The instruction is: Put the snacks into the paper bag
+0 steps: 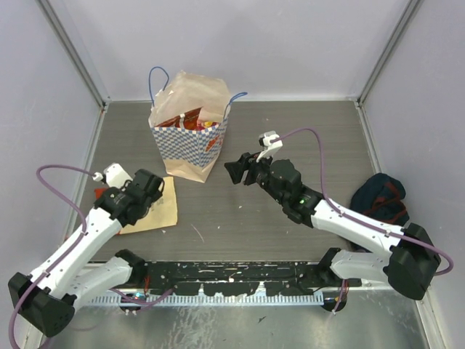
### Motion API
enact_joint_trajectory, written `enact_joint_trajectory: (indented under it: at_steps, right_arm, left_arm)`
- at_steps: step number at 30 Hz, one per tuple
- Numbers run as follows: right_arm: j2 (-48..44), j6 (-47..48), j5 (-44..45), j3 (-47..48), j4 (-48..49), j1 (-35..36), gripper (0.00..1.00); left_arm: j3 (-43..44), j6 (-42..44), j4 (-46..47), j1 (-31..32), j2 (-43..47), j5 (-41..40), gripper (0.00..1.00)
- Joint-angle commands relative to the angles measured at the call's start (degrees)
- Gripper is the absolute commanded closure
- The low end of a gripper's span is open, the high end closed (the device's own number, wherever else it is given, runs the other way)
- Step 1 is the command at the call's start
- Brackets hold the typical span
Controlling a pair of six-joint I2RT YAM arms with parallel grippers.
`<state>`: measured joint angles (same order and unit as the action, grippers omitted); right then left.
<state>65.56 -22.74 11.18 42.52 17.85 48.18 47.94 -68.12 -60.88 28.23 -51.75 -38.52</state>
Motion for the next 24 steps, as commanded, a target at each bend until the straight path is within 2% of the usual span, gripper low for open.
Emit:
enact_joint_trajectory:
  at_steps: [1,6,8,11,14,20,24]
  right_arm:
    - [0.2,-0.6,-0.7,1.8,3.2,-0.2,0.35]
    - [0.3,-0.5,-0.7,1.8,3.1,-0.2,0.35]
    - [0.3,-0.5,-0.7,1.8,3.1,-0.2,0.35]
    - [0.1,-0.5,-0.8,1.8,3.1,-0.2,0.35]
    - [-0.2,-0.4,-0.7,1.7,3.1,-0.2,0.35]
    - [-0.7,-0.4,-0.4,1.5,3.0,-0.2,0.35]
    - [-1.0,-0.4,-0.4,1.5,2.9,-0.2,0.35]
  left_arm:
    - [1.2,-0.4,-6.1,2.4,-0.5,-7.3,0.02]
    - [-2.2,1.1,-2.3,0.4,2.6,-6.7,0.02]
    - [-4.7,5.6,2.6,-4.8,4.4,-1.5,0.02]
    - [-8.6,11.4,7.9,-17.9,5.8,10.5,0.02]
    - [-10.6,13.9,9.5,-25.0,6.5,15.6,0.02]
    - [-11.1,9.3,4.6,-27.0,9.3,13.3,0.02]
    - [-14.8,4.5,3.8,-28.9,11.9,16.0,0.02]
